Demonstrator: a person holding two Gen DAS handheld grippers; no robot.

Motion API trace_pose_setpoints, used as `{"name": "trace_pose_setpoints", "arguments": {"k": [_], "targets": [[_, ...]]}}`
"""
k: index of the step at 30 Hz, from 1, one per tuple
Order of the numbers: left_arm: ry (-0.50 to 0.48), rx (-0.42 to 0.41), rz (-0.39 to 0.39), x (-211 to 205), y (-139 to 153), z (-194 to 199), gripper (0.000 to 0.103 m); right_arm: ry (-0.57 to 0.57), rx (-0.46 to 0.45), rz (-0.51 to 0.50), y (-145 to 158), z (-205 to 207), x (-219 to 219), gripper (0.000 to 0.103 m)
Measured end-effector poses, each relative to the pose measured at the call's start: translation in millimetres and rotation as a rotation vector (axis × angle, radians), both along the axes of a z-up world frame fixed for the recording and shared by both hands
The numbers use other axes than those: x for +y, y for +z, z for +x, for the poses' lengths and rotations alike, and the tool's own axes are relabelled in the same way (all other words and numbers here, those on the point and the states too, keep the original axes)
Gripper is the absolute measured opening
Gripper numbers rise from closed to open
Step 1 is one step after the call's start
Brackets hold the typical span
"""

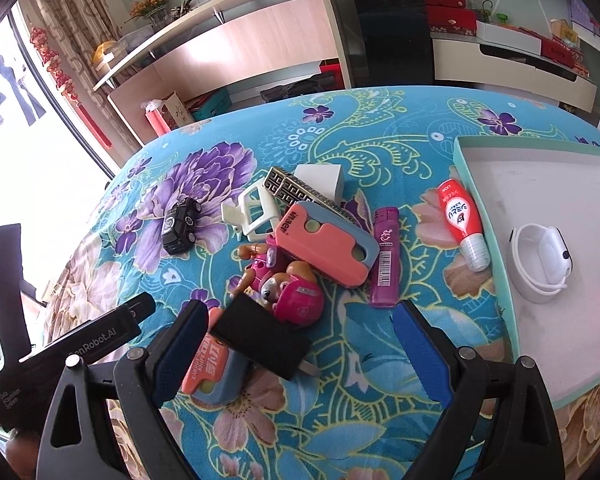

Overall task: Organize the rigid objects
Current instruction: 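Grasp the black phone charger with the right gripper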

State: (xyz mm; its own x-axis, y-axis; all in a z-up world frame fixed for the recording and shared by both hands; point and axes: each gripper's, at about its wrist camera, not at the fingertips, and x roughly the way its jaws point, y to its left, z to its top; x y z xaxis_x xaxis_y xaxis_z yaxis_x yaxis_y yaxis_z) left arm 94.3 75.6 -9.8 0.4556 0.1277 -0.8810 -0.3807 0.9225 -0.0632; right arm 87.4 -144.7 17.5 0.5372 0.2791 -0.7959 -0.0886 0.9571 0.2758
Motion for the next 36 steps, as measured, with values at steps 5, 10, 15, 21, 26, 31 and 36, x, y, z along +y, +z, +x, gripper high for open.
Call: {"name": "trace_pose_setpoints", "arguments": {"k": [5, 10, 15, 21, 26, 31, 36], "targets": [[0.0, 0.012, -0.004, -0.3, -4.3, 1.2, 0.103, 0.03, 0.006, -0.004, -1.2, -0.7, 7.1, 0.094], [0.003, 0.016, -0.005, -0.2, -5.4, 0.9, 0.103, 0.054, 0.044, -0.015, -12.3, 0.6, 14.1, 0.094], [0.0, 0.022, -0.006, -0.7, -7.2, 1.9, 0.103, 0.056, 0.107, -0.017, -30.3, 4.4, 17.2, 0.094], [-0.008, 0.035, -0.004, -2.6, -10.8, 3.6, 0.103, 0.054, 0.127, -0.023, -36.4, 5.4, 19.2, 0.094], [-0.011, 0.041, -0.003, -3.6, -11.9, 4.3, 0.103, 0.046, 0.122, -0.009, -33.9, 5.2, 16.9, 0.093], [-0.016, 0.046, 0.002, -5.1, -13.0, 4.8, 0.103, 0.064, 0.127, 0.025, -32.2, 4.0, 15.5, 0.076], [-0.024, 0.048, 0.006, -6.5, -13.1, 5.6, 0.103, 0.078, 0.126, 0.027, -32.3, 4.2, 19.8, 0.062]]}}
